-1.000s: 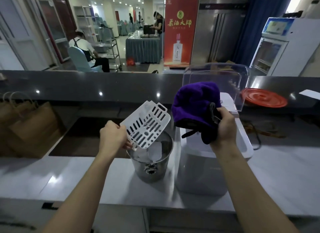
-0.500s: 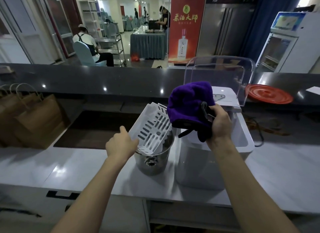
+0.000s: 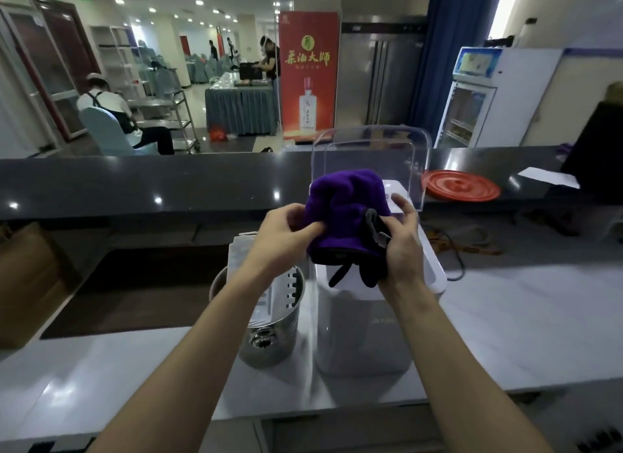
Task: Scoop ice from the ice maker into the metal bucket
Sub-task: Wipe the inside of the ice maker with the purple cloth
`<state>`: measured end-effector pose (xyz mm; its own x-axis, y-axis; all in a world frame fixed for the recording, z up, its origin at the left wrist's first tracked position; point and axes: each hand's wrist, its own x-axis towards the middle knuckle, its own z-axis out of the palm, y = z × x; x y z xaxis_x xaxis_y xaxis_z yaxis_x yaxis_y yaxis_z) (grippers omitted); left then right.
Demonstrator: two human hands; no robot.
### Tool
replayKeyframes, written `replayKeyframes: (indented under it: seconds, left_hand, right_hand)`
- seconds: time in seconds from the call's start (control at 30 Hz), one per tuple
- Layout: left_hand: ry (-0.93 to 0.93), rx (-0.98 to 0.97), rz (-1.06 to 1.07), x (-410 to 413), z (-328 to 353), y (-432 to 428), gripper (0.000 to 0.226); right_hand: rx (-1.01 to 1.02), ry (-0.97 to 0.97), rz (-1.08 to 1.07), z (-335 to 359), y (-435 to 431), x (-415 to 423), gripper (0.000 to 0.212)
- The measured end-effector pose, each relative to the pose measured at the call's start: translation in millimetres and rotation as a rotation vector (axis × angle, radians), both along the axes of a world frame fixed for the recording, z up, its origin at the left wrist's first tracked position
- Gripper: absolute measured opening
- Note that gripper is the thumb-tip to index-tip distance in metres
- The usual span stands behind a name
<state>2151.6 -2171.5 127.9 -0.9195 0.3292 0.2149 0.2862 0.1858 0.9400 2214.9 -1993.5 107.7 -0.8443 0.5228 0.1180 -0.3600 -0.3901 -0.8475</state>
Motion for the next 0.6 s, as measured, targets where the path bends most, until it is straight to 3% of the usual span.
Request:
replayKeyframes:
  seconds: [0.07, 0.17, 0.23, 0.3, 0.37, 0.4, 0.53, 0.6]
  left_hand:
    - [0.000, 0.046, 0.030, -2, 8, 13, 0.010]
    - [0.051, 0.101, -0.025, -1, 25, 29, 0.011]
    - [0.173, 0.043, -0.088, 0, 33, 37, 0.013]
    - [0.271, -0.067, -0.131, -2, 41, 42, 0.013]
    - [0.270, -0.119, -0.155, -8, 50, 40, 0.014]
    - [0.236, -0.102, -0.161, -11, 54, 38, 0.019]
    - [-0.065, 0.193, -0.188, -27, 62, 27, 0.054]
    - [-0.180, 0.406, -0.193, -36, 62, 23, 0.054]
  right_hand:
    - [0.067, 0.025, 0.016, 1, 5, 6, 0.043]
    - [0.379, -0.054, 0.014, -4, 17, 14, 0.087]
    - [0.613, -0.102, -0.047, -4, 21, 19, 0.092]
    - [0.656, -0.074, -0.115, -5, 30, 18, 0.065]
    - [0.506, -0.032, -0.133, 1, 41, 19, 0.023]
    - [0.409, -0.039, -0.135, 4, 48, 21, 0.015]
    - [0.250, -0.136, -0.202, 21, 71, 27, 0.016]
    - [0.245, -0.164, -0.267, 30, 80, 30, 0.017]
